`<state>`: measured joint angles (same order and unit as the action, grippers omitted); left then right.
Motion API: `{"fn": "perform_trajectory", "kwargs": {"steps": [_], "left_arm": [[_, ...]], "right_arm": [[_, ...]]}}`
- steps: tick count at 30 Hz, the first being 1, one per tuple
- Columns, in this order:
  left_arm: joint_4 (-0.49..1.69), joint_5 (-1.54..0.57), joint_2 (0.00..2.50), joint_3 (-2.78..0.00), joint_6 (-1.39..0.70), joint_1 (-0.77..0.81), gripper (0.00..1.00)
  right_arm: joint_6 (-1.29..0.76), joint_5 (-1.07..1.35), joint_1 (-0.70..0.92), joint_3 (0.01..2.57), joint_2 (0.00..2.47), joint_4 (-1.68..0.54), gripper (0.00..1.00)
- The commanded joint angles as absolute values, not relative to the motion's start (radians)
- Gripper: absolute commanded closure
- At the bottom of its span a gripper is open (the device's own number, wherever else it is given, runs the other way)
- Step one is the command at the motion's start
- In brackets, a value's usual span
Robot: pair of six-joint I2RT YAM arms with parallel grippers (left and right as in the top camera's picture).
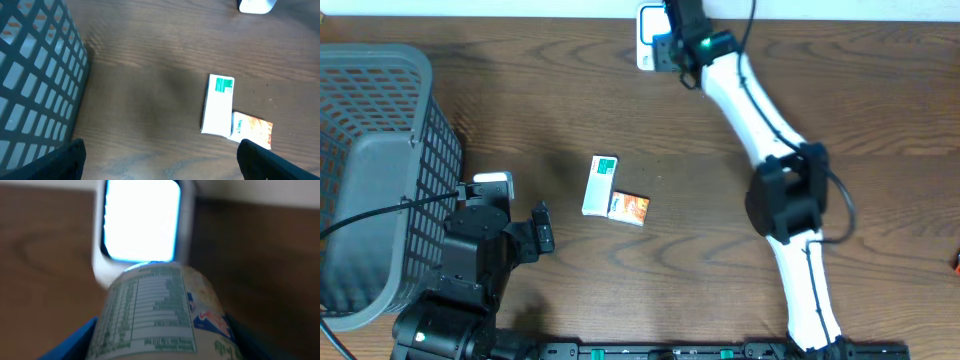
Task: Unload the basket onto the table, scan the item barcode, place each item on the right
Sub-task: 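Swing the right arm right and set the bottle down at the table edge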
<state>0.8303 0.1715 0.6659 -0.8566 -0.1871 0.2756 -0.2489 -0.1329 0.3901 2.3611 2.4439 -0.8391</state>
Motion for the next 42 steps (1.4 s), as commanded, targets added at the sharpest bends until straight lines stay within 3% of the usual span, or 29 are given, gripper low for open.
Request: {"fn": "perform_trajectory", "kwargs": {"steps": [1,8,12,25,38,42], "left_arm": [[0.83,0.188,0.665,-0.862,-0.193,0.273,0.04],[0.83,0.188,0.665,-0.862,-0.193,0.273,0.04],[0.83,0.188,0.665,-0.862,-0.193,0.273,0.04],[0.83,0.188,0.665,-0.862,-0.193,0.273,0.04],[0.83,0.188,0.665,-0.862,-0.193,0.273,0.04],[0.83,0.188,0.665,-0.862,-0.193,0.273,0.04]], "right_arm": [[-0.327,-0.223,0.338,2.44,2.18,-1.054,0.39],[-0.435,-0.288,0.125,2.44,2.041,-1.569,0.45],[-0.441,-0.424,-0.056,2.42,2.049,-1.683,0.4],[-0.429,-0.279,-0.58,1.946,2.057,-1.273,0.43],[-0.43,-0.196,-0.773,1.499,2.057,-0.953,0.38],[-0.429,-0.193,-0.78,1.547,2.057,-0.995,0.13]]}}
